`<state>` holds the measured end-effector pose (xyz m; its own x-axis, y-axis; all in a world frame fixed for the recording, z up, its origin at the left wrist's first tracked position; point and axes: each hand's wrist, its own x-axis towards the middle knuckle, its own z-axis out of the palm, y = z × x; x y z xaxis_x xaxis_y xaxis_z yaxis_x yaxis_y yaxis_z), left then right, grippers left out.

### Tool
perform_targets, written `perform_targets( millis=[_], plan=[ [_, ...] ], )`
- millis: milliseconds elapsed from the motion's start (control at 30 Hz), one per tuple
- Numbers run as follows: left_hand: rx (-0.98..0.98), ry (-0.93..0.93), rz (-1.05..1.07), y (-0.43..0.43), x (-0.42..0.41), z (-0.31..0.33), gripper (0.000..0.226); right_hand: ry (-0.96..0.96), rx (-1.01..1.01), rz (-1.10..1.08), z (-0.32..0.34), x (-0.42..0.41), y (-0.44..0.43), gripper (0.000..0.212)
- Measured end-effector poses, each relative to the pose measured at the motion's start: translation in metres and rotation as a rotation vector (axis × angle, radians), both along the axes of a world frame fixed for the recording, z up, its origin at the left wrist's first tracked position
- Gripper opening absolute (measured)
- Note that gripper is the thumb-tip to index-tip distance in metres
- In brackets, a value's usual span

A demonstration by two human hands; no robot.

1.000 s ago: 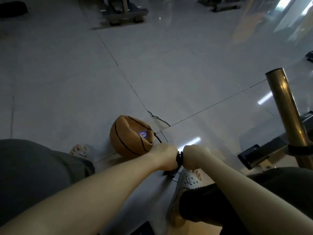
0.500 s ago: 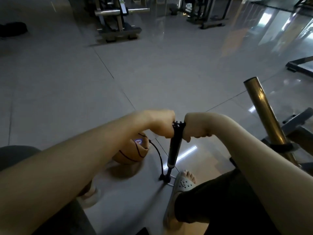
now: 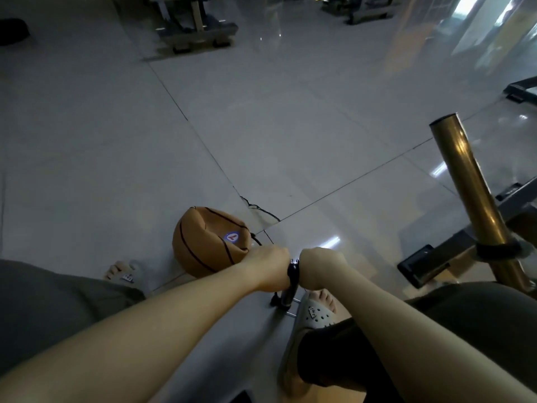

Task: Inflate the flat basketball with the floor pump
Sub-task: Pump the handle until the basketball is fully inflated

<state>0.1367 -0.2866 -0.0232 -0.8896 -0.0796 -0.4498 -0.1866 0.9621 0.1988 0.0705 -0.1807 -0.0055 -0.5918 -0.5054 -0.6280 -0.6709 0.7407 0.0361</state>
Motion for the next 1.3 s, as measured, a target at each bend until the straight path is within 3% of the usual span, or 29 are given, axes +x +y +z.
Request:
perform_targets(
  millis=[167,433,500,600,733,900,1033,1133,1300],
  plan=[
    [0.026,-0.072,-0.012,-0.005,0.02,0.021,0.007,-0.052,-0.067,0.006,0.015,0.019,0.001,0.021],
    [0.15,0.045,0.039,-0.034,-0.015,0.147,0.012,-0.036,-0.223,-0.035,0.141,-0.017,-0.014,0.014],
    [0.145,0.031,0.026,-0.033,-0.017,0.141,0.016,-0.059,-0.183,-0.042,0.136,-0.018,-0.015,0.013],
    [0.032,0.022,0.016,-0.019,-0.006,0.082,0.022,-0.046,-0.124,-0.018,0.078,-0.008,-0.01,0.019],
    [-0.021,0.066,0.008,0.003,0.012,0.016,0.013,-0.034,-0.022,0.007,0.009,0.003,0.001,0.018],
    [0.001,0.065,0.037,-0.002,0.009,-0.006,0.005,0.042,-0.022,0.041,-0.005,0.003,-0.002,0.018],
    [-0.007,-0.007,0.034,0.006,0.016,0.001,0.014,0.0,-0.003,0.007,-0.002,0.011,0.006,0.019],
    [-0.006,-0.06,-0.025,0.003,0.021,0.023,0.008,-0.092,-0.028,0.013,0.016,0.02,0.008,0.02],
    [0.087,0.076,0.009,-0.02,0.014,0.122,0.016,-0.038,-0.211,0.0,0.11,-0.001,0.0,0.023]
  ],
)
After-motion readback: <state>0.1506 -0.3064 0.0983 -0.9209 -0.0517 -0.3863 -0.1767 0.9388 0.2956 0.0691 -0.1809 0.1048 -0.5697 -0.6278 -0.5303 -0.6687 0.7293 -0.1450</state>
